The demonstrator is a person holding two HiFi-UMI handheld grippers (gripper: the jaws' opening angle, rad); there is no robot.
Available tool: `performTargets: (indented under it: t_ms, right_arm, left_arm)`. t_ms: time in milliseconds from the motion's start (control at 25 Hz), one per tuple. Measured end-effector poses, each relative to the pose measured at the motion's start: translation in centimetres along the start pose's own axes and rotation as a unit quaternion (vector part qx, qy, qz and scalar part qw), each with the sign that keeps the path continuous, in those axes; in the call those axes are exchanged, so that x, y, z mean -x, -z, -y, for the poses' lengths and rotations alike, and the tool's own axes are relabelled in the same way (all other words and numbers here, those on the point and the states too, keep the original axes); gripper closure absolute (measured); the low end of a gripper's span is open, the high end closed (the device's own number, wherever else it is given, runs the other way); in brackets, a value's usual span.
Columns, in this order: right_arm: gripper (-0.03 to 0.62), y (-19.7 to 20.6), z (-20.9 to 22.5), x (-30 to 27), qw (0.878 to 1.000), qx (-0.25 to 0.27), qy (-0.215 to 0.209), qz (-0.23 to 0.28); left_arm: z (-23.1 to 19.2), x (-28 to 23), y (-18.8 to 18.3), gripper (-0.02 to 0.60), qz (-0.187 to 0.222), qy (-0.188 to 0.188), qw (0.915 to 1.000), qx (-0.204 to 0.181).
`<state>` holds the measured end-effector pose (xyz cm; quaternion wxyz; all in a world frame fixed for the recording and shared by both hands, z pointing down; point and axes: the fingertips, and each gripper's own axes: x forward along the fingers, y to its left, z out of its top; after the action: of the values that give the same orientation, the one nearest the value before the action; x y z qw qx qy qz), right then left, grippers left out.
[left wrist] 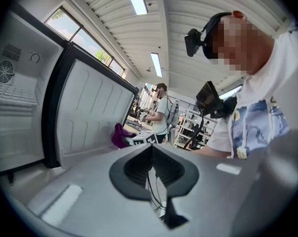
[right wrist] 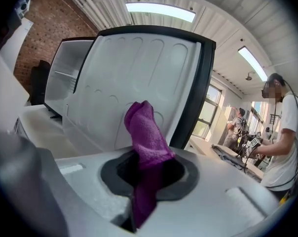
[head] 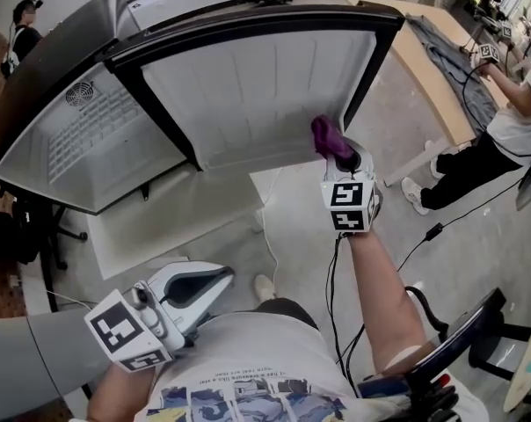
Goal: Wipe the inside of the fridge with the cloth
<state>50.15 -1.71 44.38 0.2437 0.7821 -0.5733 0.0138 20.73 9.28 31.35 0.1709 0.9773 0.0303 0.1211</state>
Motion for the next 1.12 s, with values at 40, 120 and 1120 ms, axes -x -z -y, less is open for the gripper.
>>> performTargets:
  t_ms: [40,120,1120]
  right_arm:
    - [0.542,-0.2,0.4,0.3,1.0,0.004,0.004,0.002]
    - [0.542,-0.4,1.3,0.8,1.0,0.003,0.012,0.005]
    - [0.542,-2.6,-14.8,2.7,0.983,0.002,-0.18,0.043]
  left_arm:
    - [0.0,-0.2,0.0,0.574,-0.001,0.001,1.0,0.0]
    - [0.1,-0.5,0.0,0.574,-0.001,0.005,1.0,-0.001]
    - [-0.4,2.9,0.7,0.574,0.019,-0.036,0.9991,0.013]
